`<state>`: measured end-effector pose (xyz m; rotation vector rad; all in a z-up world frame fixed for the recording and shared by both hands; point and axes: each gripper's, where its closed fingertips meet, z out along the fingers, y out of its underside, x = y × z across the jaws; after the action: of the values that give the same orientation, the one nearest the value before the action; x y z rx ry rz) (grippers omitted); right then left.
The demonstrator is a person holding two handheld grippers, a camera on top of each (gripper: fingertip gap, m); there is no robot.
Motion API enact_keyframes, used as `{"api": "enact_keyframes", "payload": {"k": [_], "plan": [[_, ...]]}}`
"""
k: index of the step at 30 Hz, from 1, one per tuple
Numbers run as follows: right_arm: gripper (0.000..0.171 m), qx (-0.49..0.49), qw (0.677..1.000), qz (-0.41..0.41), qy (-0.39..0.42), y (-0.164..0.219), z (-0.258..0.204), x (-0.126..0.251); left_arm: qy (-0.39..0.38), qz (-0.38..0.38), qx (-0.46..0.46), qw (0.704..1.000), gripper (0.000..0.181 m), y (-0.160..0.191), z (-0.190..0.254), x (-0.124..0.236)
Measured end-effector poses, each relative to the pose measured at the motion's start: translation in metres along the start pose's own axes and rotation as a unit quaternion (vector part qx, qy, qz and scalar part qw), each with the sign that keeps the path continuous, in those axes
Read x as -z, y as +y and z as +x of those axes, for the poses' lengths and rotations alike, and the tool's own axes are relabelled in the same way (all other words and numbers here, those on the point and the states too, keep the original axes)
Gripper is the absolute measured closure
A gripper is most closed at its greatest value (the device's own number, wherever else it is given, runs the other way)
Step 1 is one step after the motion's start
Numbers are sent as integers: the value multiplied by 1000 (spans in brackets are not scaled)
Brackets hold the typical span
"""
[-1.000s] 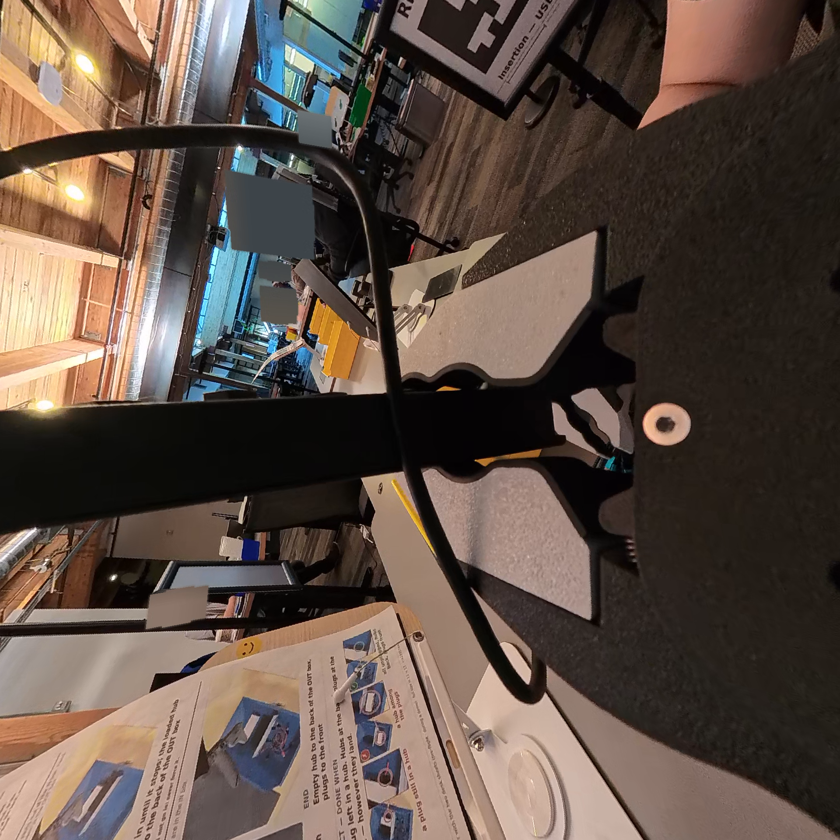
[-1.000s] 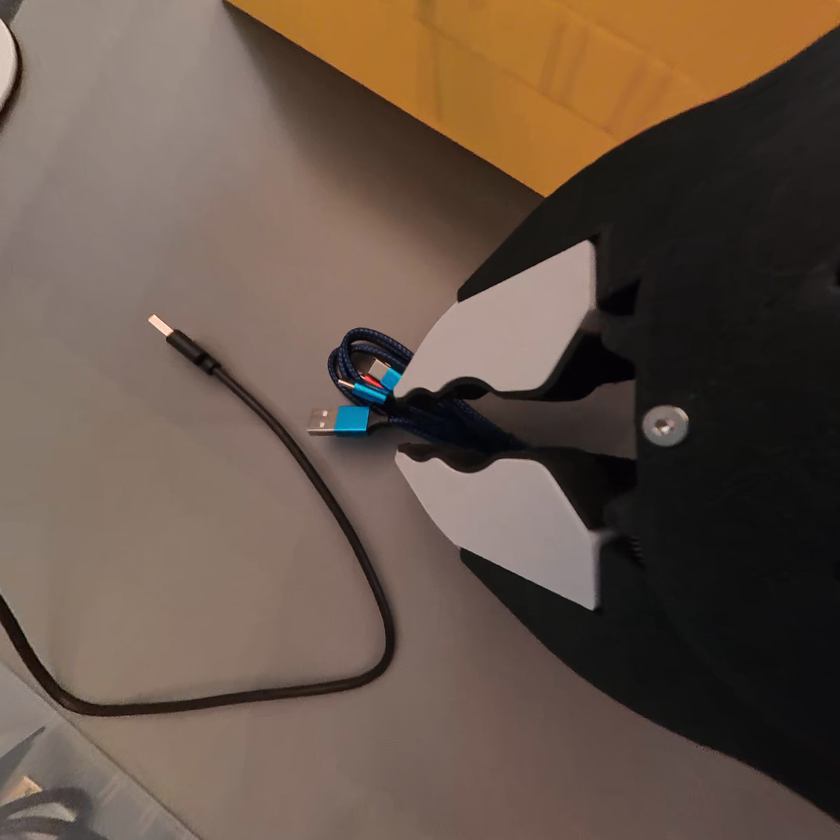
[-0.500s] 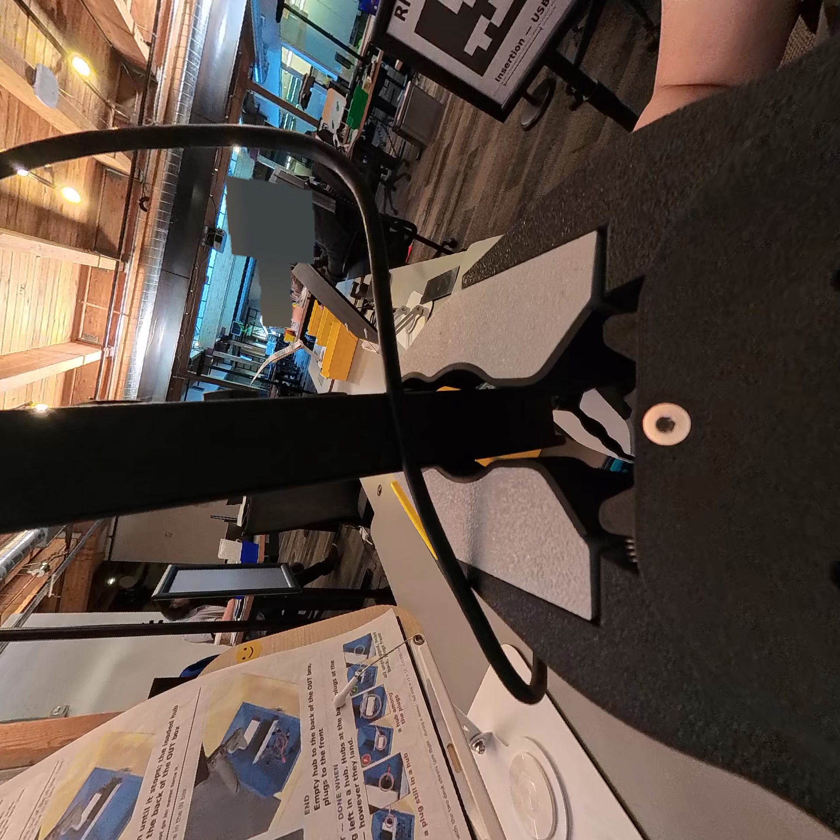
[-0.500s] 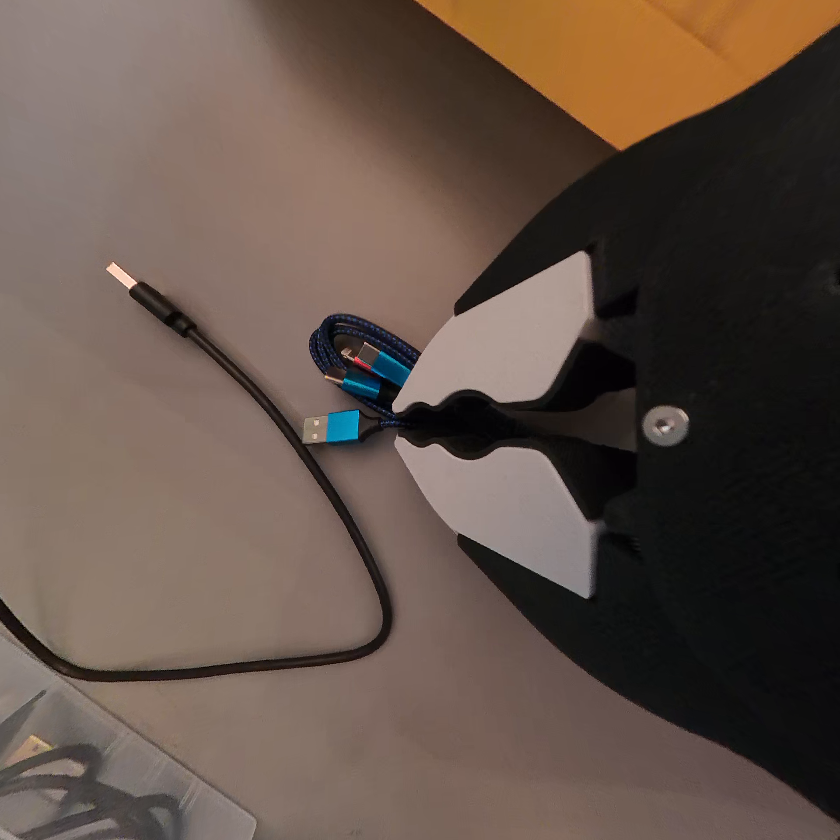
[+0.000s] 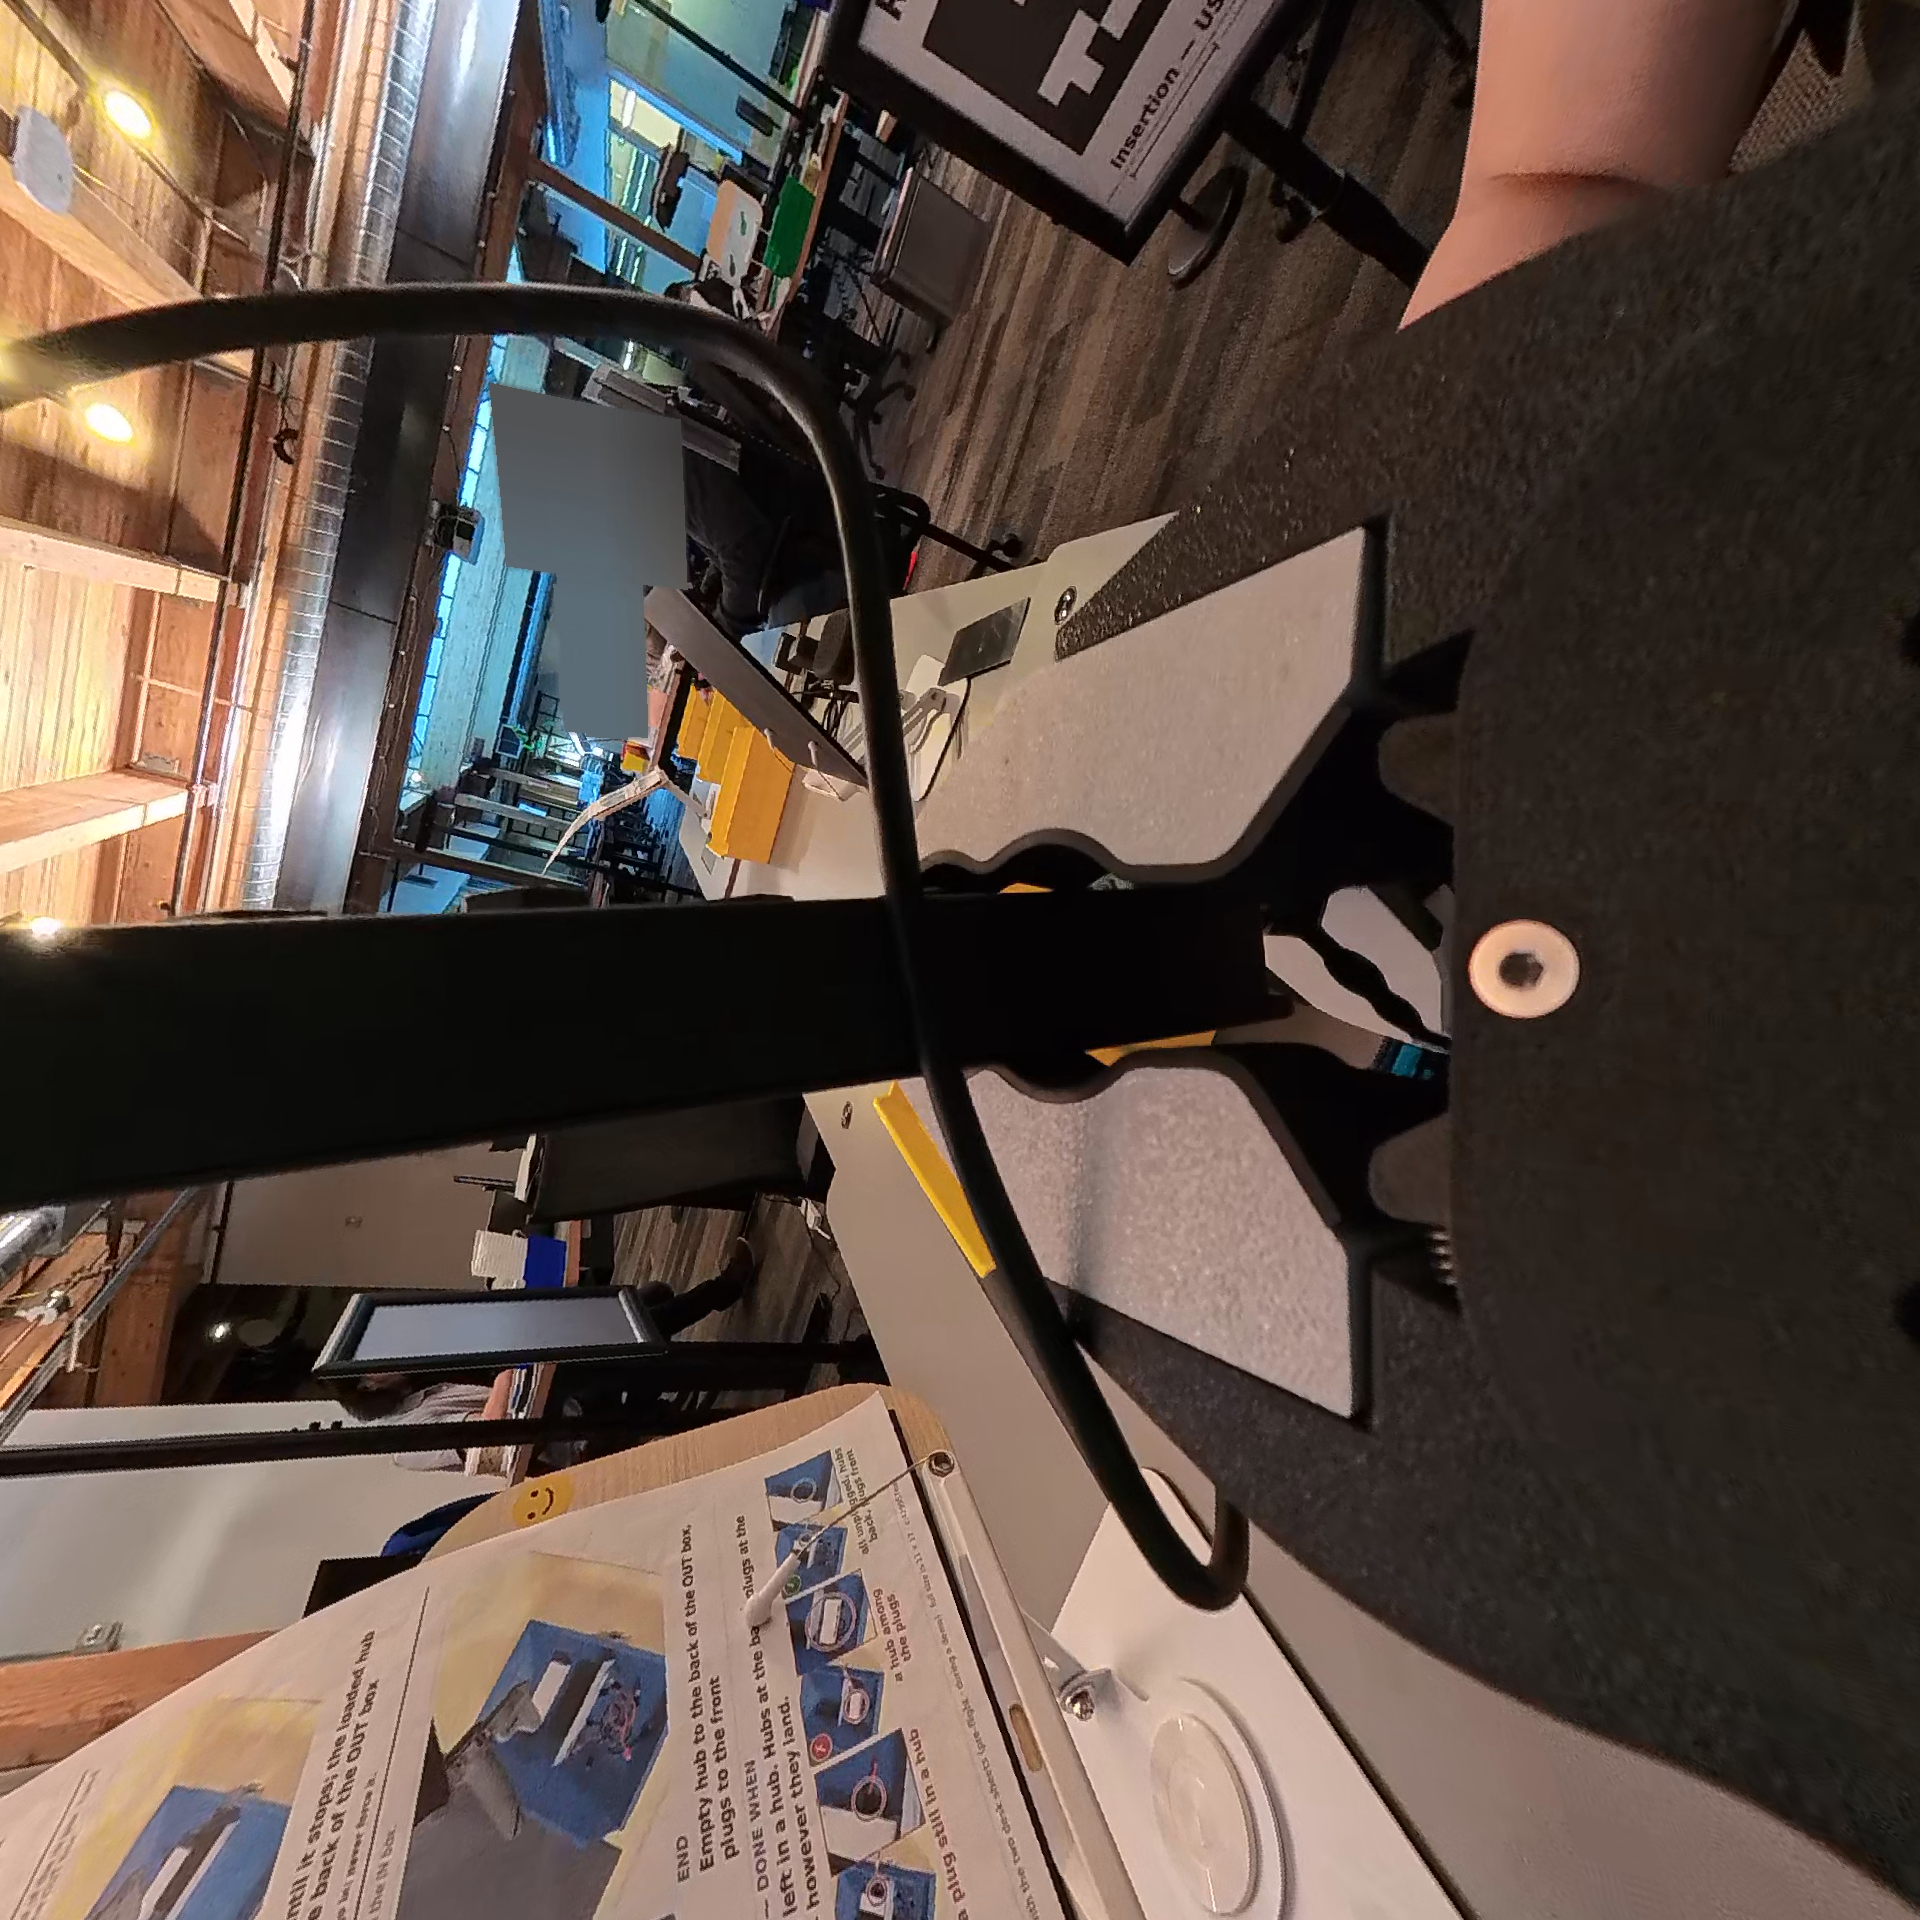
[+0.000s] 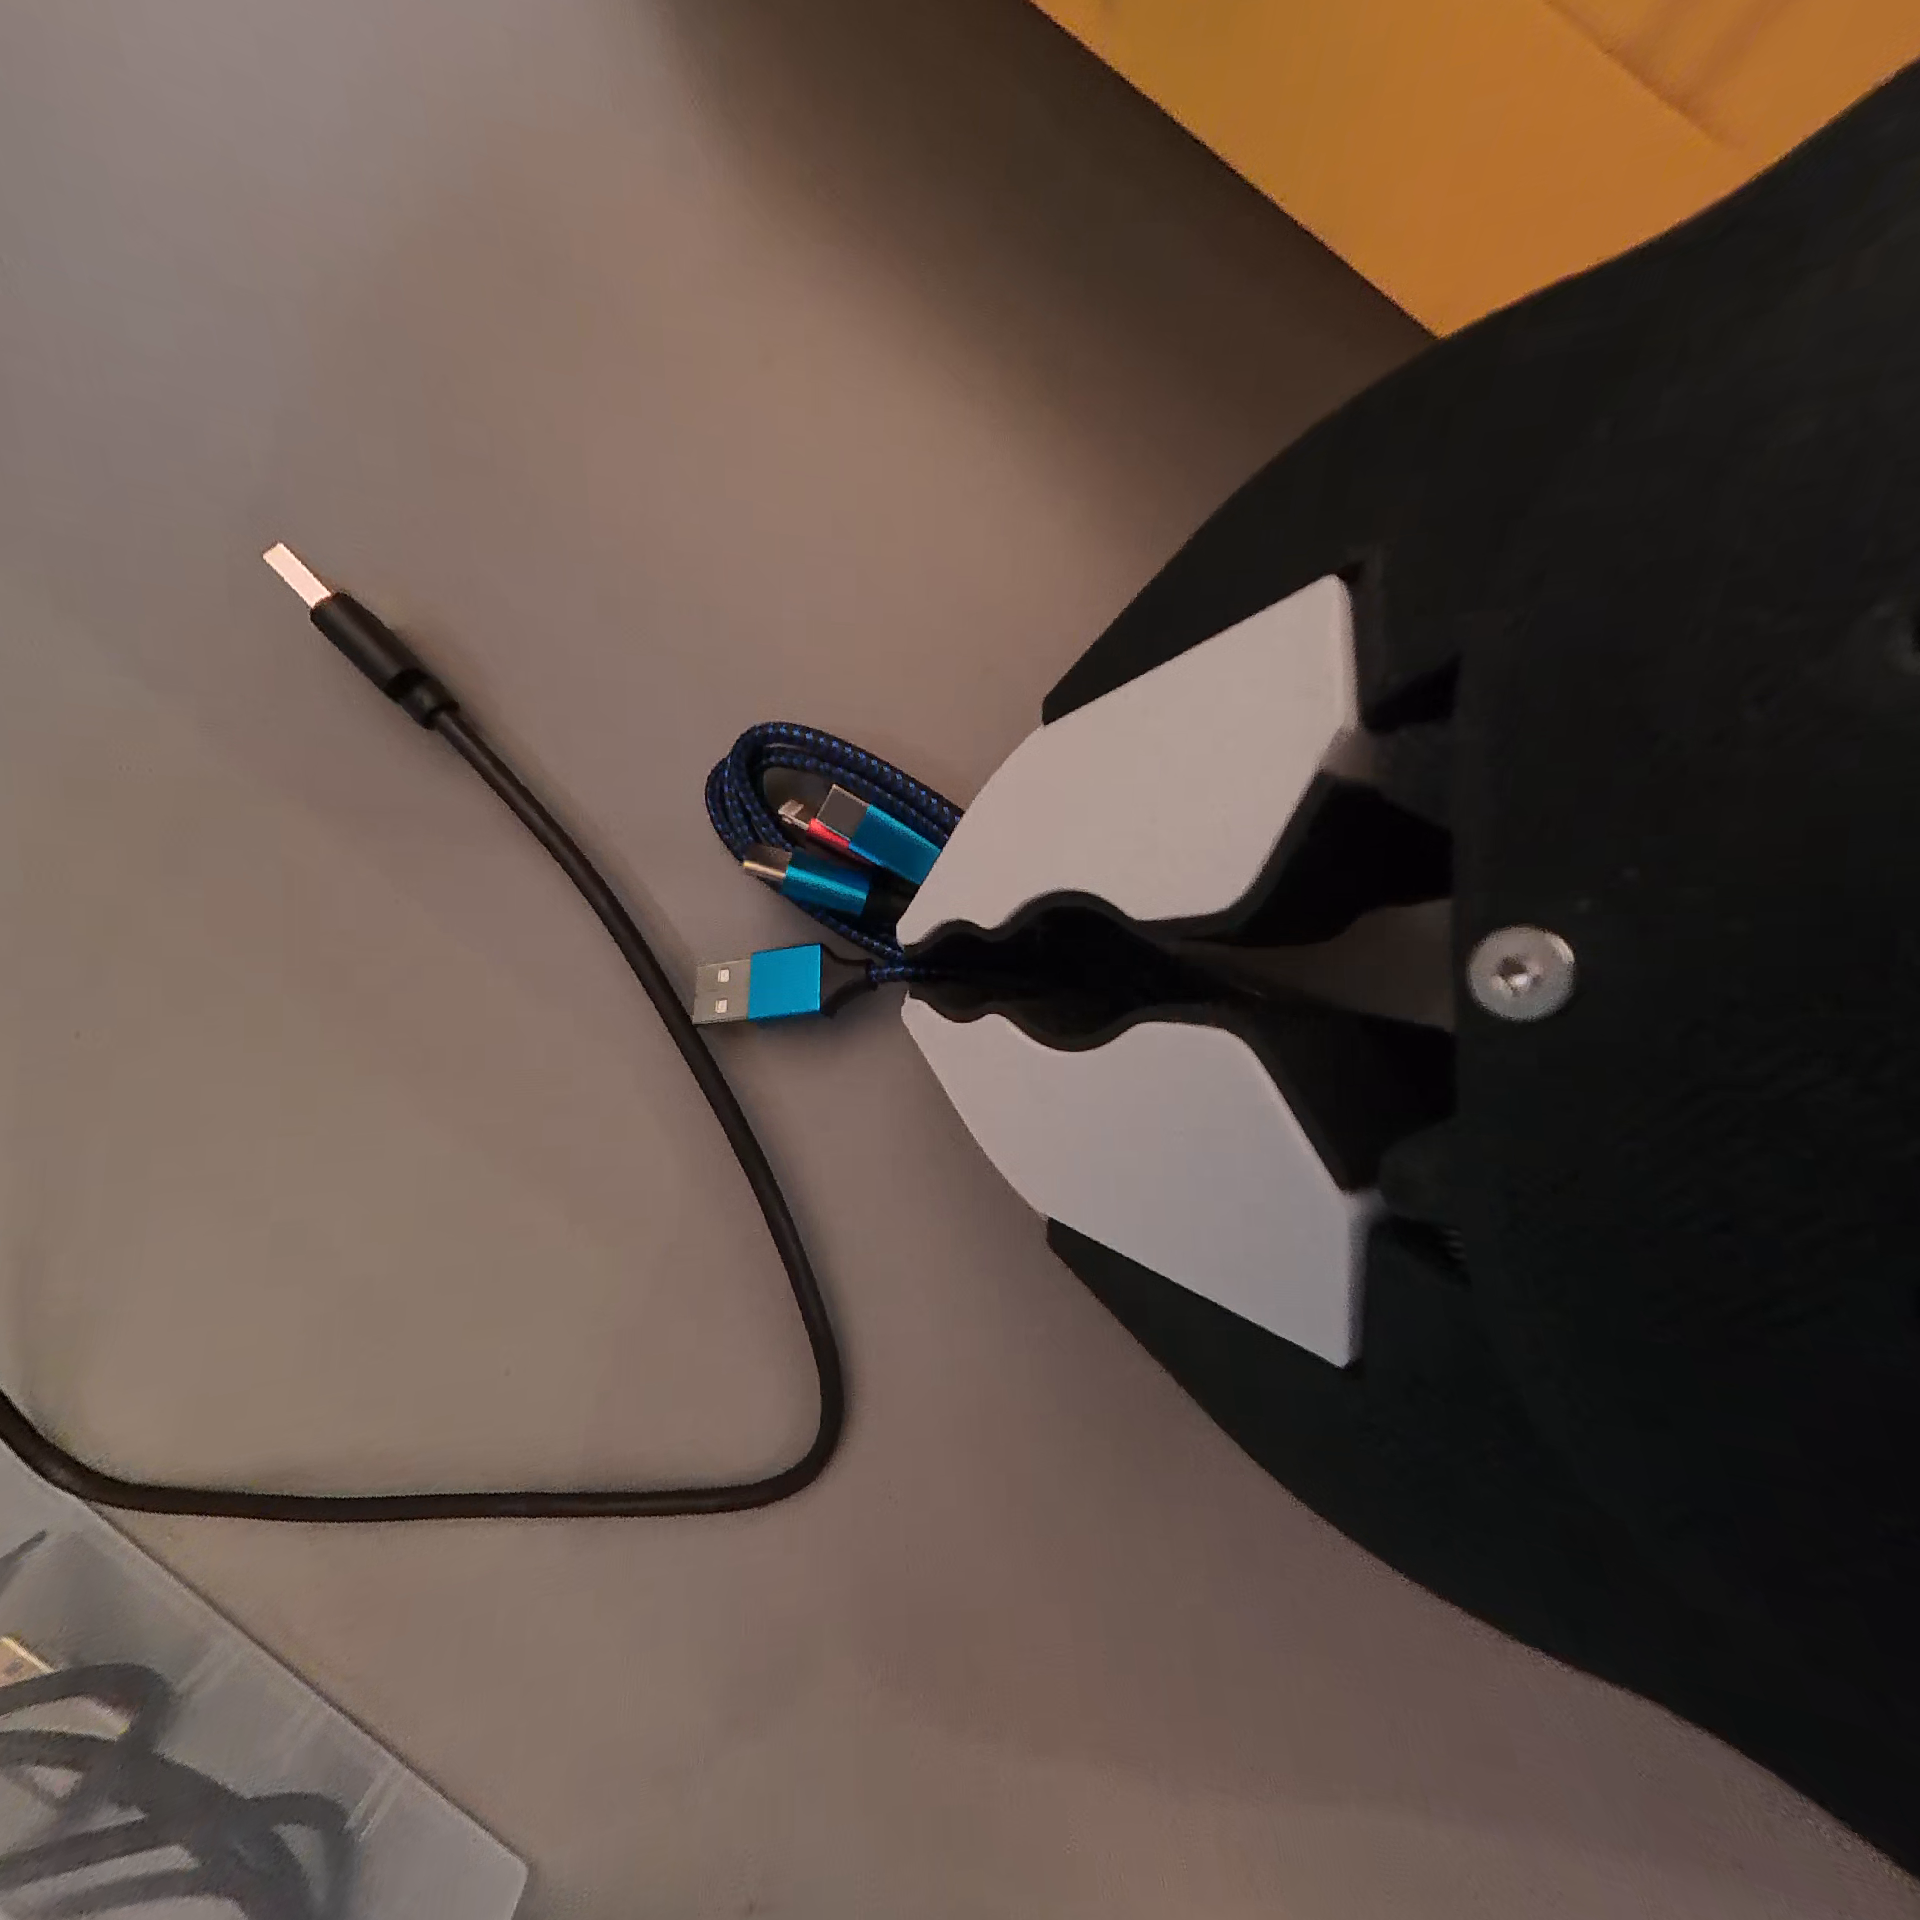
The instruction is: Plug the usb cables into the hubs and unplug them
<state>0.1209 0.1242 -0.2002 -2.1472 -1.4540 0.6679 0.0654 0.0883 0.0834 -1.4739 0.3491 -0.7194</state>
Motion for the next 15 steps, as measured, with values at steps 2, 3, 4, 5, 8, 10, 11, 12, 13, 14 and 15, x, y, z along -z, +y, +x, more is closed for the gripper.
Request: {"api": "enact_keyframes", "payload": {"k": [2, 3, 4, 5, 8, 10, 11, 12, 13, 14, 15], "plan": [[166, 12, 1000, 4, -4, -2, -3, 2, 0, 0, 0, 1000, 155, 0, 0, 0], [166, 19, 1000, 16, -10, -6, -6, 5, 0, 0, 0, 1000, 155, 0, 0, 1], [166, 28, 999, 30, -16, -11, -10, 9, -1, 1, -1, 1000, 154, -1, 0, 1], [166, 37, 998, 42, -11, -16, -11, 13, -1, 3, -1, 1000, 155, -1, 0, 2], [166, 83, 994, 66, 10, -25, -13, 25, -2, 7, 0, 1000, 154, -3, -1, 4], [166, 97, 992, 75, 27, -28, -13, 28, -2, 7, 2, 1000, 154, -3, -2, 5], [167, 107, 991, 77, 26, -29, -16, 27, -3, 7, 3, 1000, 154, -3, -3, 5], [167, 124, 989, 77, 24, -29, -19, 25, -4, 7, 3, 1000, 154, -3, -3, 5], [167, 139, 987, 72, 24, -28, -22, 20, -5, 7, 3, 1000, 154, -3, -4, 5], [166, 146, 987, 57, 24, -24, -23, 13, -5, 8, 4, 1000, 154, -3, -4, 6], [166, 153, 987, 40, 22, -20, -25, 6, -5, 9, 4, 1000, 155, -3, -4, 6]]}}
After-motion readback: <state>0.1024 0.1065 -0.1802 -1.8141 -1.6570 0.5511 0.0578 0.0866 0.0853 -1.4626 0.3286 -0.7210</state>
